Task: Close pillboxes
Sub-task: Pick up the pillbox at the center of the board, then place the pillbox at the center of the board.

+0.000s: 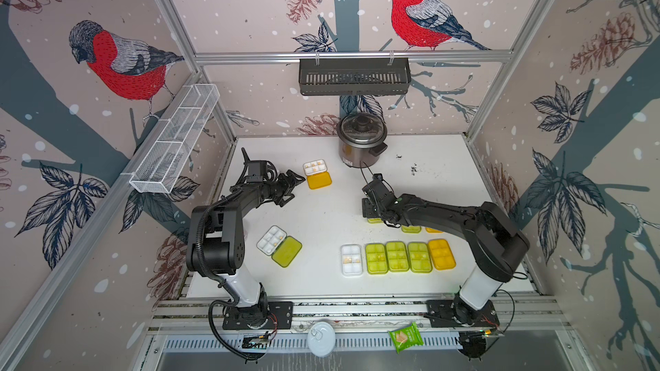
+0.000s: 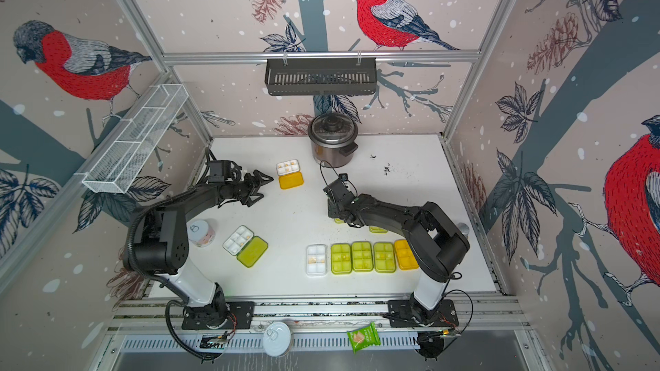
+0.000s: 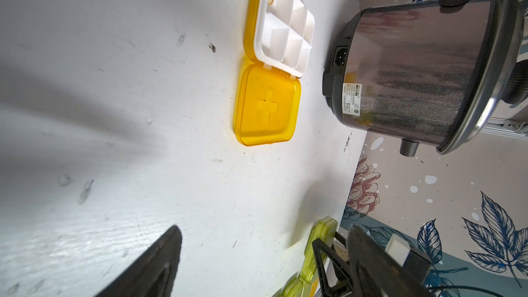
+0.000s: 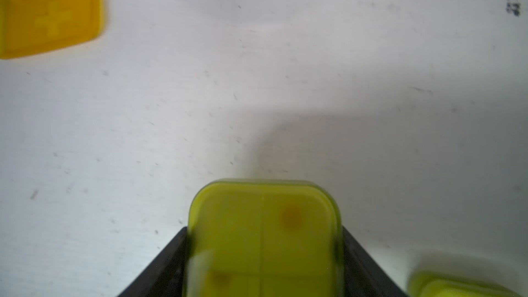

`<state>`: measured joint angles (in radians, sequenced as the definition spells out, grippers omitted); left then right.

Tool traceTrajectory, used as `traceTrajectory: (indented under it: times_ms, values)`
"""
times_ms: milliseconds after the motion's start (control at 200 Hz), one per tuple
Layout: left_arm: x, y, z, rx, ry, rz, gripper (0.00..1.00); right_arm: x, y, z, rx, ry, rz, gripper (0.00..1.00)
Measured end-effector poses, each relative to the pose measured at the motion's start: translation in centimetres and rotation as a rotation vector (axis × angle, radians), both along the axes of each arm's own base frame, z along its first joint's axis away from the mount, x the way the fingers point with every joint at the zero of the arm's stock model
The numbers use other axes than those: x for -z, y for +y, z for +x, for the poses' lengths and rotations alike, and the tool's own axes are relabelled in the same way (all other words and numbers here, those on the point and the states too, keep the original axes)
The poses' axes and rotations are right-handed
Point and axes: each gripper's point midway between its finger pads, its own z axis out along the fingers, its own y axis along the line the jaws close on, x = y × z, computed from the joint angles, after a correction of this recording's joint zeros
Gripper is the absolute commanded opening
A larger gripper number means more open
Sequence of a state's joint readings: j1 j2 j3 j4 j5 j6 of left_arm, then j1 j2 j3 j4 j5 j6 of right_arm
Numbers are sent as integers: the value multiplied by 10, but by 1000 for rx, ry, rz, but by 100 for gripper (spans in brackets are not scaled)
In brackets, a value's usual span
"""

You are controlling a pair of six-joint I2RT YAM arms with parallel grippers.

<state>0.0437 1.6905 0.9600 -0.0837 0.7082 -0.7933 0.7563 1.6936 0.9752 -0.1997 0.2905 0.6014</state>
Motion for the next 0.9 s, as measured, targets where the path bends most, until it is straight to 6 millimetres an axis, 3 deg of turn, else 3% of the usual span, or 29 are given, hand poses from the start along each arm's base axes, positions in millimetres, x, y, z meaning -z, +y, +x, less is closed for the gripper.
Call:
traceTrajectory:
  times_ms: [430, 900]
  values:
    - [3, -1, -1, 4, 8, -6, 90, 26, -47, -40, 44, 35, -20, 71]
    - [5, -1, -1, 4, 12, -5, 90, 35, -53, -42, 69, 28, -15, 77]
